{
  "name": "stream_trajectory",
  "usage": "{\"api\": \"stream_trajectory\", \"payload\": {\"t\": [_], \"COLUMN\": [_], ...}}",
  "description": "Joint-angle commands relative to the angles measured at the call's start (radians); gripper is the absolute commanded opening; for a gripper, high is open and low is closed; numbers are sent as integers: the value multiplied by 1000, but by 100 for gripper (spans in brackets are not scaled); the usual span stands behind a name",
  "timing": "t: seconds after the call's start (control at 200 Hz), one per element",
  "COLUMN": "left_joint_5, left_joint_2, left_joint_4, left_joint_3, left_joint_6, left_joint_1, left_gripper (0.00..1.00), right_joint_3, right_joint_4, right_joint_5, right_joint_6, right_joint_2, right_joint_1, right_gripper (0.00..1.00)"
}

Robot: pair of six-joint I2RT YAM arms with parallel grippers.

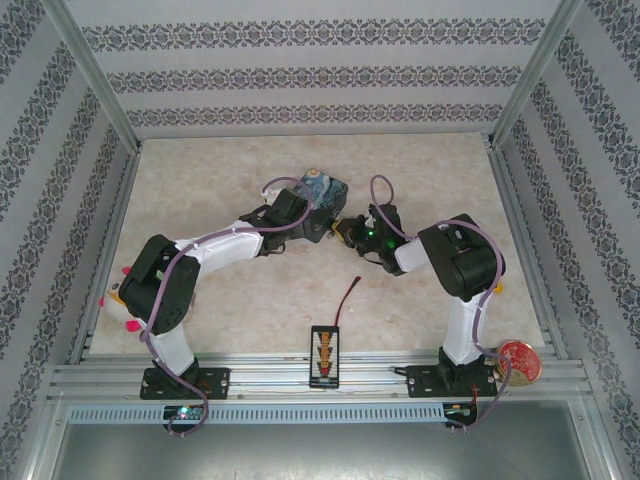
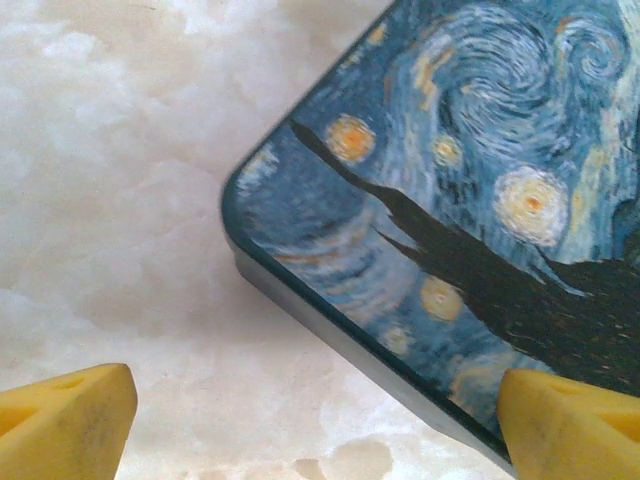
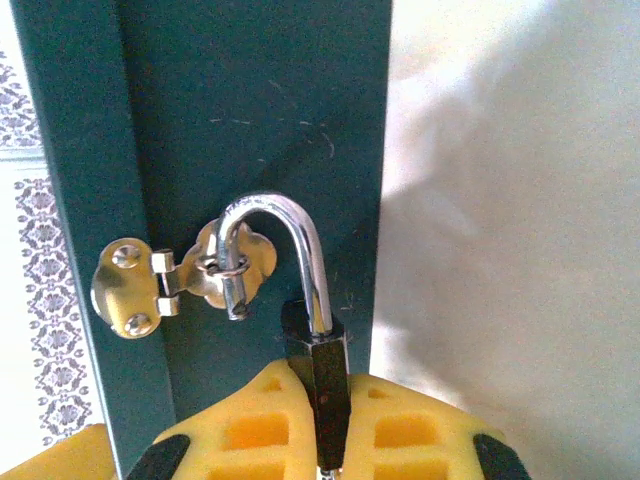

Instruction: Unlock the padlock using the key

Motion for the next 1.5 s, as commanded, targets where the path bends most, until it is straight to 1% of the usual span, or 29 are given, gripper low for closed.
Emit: {"api": "stream_trajectory", "payload": {"t": [0.0,0.16,0.37,0.745,1.119,1.494], "left_joint_5": [-37,-40,-42,-52,-48,-48], "left_joint_2": [-11,55,115,122,99,87], "left_joint_4": [15,-4,-62,-103,-100,-97], "left_joint_3": [64,127,176,137,86,71], "left_joint_6": [-1,7,21,30,19,13], "left_joint_1": [-4,-3,-3,-3,-3,-3], "left_gripper": [95,98,99,99,99,99], "right_joint_3": [-19,-19,-16,10,23,36], "right_joint_4": [48,60,68,94,117,144], "right_joint_5": [32,28,30,33,51,60], "right_joint_6": [12,20,26,50,71,88], "right_joint_2": [6,14,18,48,51,61], "right_joint_1": [-10,-11,-13,-13,-20,-27], "right_gripper": [0,0,0,0,0,0]}}
